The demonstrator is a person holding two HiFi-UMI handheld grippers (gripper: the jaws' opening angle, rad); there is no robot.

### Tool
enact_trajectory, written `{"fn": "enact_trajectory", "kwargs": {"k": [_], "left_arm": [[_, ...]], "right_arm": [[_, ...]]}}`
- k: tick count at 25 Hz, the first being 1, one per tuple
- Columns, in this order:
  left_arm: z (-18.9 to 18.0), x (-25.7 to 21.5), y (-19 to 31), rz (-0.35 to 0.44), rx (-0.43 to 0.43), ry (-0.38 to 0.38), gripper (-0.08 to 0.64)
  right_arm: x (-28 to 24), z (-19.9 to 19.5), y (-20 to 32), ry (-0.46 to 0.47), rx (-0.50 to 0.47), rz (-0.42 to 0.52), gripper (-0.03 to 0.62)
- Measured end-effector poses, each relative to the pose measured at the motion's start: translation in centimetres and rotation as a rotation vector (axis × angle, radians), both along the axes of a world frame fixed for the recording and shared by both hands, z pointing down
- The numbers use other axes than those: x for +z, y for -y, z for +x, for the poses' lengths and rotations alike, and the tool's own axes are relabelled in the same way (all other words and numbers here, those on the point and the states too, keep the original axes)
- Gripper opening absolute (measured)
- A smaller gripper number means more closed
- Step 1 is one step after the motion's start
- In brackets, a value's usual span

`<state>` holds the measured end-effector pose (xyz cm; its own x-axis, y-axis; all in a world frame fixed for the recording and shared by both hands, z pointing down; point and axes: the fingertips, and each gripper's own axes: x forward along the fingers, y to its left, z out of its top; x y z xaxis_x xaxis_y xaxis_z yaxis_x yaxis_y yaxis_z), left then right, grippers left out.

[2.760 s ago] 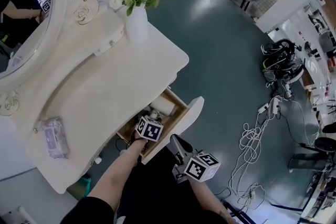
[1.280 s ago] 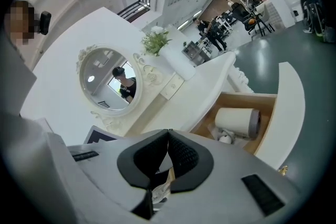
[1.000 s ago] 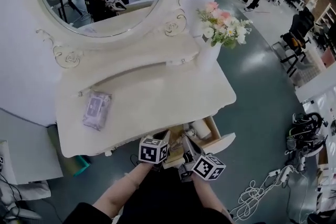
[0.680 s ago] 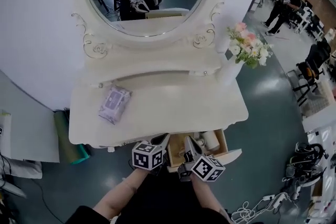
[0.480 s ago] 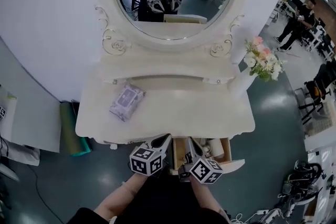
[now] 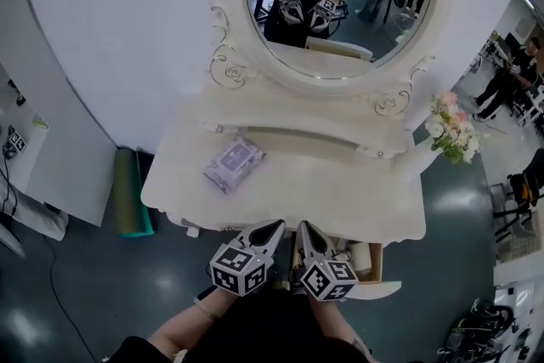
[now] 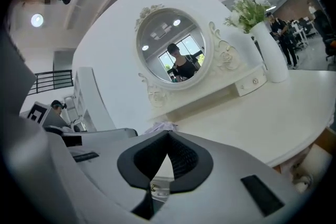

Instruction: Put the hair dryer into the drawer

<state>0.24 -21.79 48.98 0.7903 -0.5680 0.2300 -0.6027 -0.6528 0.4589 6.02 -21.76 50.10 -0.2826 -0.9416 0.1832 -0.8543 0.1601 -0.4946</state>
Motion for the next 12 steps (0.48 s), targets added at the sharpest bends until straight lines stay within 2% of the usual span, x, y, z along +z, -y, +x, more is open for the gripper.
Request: {"fn": "enact_trajectory", "kwargs": {"k": [6, 12], "left_arm": [[-0.3, 0.3, 0.1, 0.024, 0.011, 0.047, 0.020], [0.9, 0.3, 0.4, 0.027, 0.041, 0.036, 0.020]], "right_arm": [[-0.1, -0.6, -0.1, -0.008, -0.008, 0.002, 0.025], [-0.3, 0.4, 0.3, -0.027, 0.013, 0.020, 0.025]]}}
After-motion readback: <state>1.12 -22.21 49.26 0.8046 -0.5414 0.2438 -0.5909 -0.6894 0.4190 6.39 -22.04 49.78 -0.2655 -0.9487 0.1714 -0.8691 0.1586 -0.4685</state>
